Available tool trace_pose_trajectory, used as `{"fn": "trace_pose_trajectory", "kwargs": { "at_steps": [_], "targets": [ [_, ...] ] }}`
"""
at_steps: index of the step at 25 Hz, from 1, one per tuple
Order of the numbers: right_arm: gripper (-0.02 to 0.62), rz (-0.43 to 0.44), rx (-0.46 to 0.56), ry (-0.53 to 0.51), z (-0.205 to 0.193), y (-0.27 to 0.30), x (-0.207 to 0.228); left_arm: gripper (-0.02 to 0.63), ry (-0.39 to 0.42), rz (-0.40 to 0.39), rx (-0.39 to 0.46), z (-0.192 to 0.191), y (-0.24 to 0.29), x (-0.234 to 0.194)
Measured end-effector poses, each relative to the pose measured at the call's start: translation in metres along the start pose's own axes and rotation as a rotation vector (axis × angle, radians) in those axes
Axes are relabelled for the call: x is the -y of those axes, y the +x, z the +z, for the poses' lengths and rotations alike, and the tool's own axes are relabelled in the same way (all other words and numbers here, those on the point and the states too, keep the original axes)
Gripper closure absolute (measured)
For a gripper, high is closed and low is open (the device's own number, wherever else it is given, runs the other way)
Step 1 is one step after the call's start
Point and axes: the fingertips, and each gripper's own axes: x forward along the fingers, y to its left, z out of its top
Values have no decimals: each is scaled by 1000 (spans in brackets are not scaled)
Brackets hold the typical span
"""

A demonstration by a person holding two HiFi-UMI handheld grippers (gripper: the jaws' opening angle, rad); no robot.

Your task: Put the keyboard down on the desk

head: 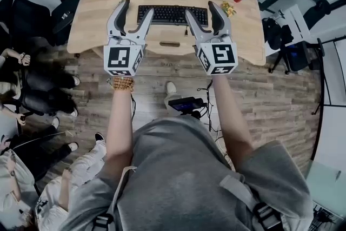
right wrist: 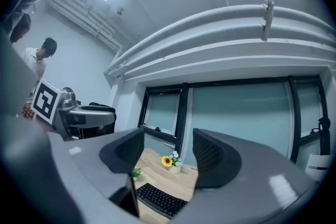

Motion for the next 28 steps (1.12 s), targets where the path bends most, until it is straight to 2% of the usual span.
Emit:
{"fn": "trace_pose_trajectory", "kwargs": {
  "at_steps": [5, 12, 24, 28],
  "targets": [
    [299, 12, 5, -5, -1, -24, -32, 366, 4, 32, 22, 5, -38, 6],
    [340, 9, 6, -8, -6, -57, -68, 444, -3, 55, 27, 1, -79, 22],
    [421, -35, -72, 29, -48, -119, -103, 566, -17, 42, -18, -26, -124, 65],
    [453, -46, -85, 20, -55, -133, -111, 584, -24, 42, -48, -39, -137, 72]
  ]
}}
